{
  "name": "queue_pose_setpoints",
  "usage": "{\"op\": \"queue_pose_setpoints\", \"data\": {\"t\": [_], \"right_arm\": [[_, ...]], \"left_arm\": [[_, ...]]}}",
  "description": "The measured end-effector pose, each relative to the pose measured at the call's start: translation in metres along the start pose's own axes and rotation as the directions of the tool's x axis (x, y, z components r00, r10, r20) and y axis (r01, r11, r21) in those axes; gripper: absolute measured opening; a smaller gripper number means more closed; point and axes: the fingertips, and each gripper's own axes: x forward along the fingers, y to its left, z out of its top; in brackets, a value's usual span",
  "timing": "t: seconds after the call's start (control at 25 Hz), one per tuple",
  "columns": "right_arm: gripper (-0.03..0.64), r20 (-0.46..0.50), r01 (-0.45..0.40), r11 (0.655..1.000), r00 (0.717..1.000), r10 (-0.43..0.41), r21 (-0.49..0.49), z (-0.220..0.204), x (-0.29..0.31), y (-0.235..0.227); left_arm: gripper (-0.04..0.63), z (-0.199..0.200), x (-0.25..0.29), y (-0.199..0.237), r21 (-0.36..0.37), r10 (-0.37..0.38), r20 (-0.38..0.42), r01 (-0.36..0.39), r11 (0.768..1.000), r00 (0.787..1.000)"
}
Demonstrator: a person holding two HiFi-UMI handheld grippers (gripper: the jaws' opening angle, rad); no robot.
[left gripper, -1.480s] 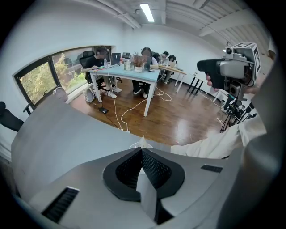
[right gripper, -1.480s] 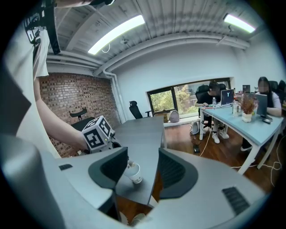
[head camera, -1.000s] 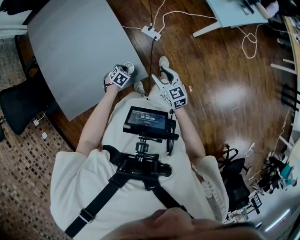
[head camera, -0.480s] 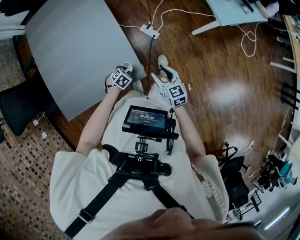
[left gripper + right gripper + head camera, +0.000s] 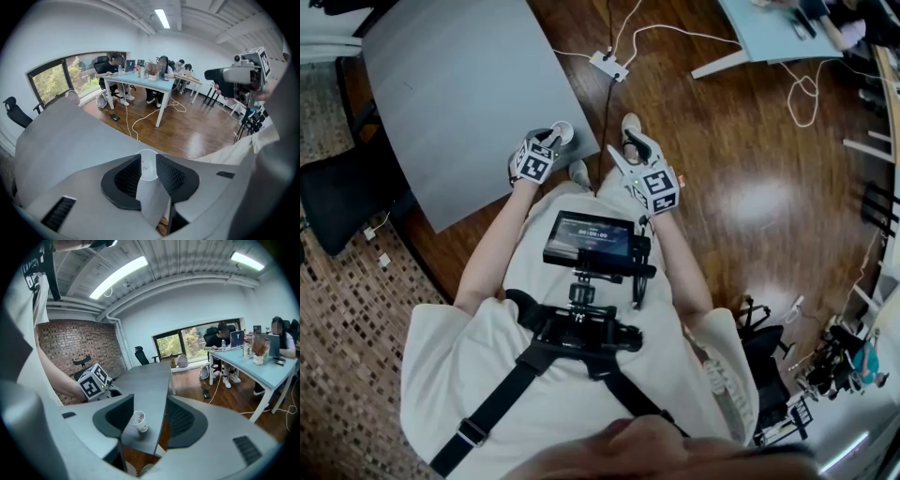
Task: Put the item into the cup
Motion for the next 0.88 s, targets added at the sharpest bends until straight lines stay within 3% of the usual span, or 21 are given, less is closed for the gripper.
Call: {"op": "queue_pose_setpoints", "data": {"t": [0.24, 0.48, 0.64, 0.88], "right_arm": [[0.230, 0.032, -0.031, 1.000, 0.999, 0.031, -0.003, 0.007, 0.004, 0.004], [0.230, 0.058, -0.016, 1.000, 0.998, 0.016, -0.012, 0.012, 0.005, 0.015], [0.230, 0.064, -0.007, 1.000, 0.998, 0.008, -0.019, 0.018, 0.001, 0.025], [0.230, 0.092, -0.011, 0.998, 0.996, 0.016, -0.058, 0.031, -0.013, 0.028]], "left_arm": [[0.101, 0.022, -0.050, 0.010, -0.112, 0.044, 0.197, -0.022, 0.994, 0.979], [0.101, 0.027, -0.101, 0.022, -0.208, 0.085, 0.369, -0.007, 0.978, 0.925], [0.101, 0.020, -0.126, 0.023, -0.262, 0.102, 0.440, 0.019, 0.965, 0.892], [0.101, 0.012, -0.148, 0.009, -0.304, 0.128, 0.494, 0.033, 0.952, 0.860]]}}
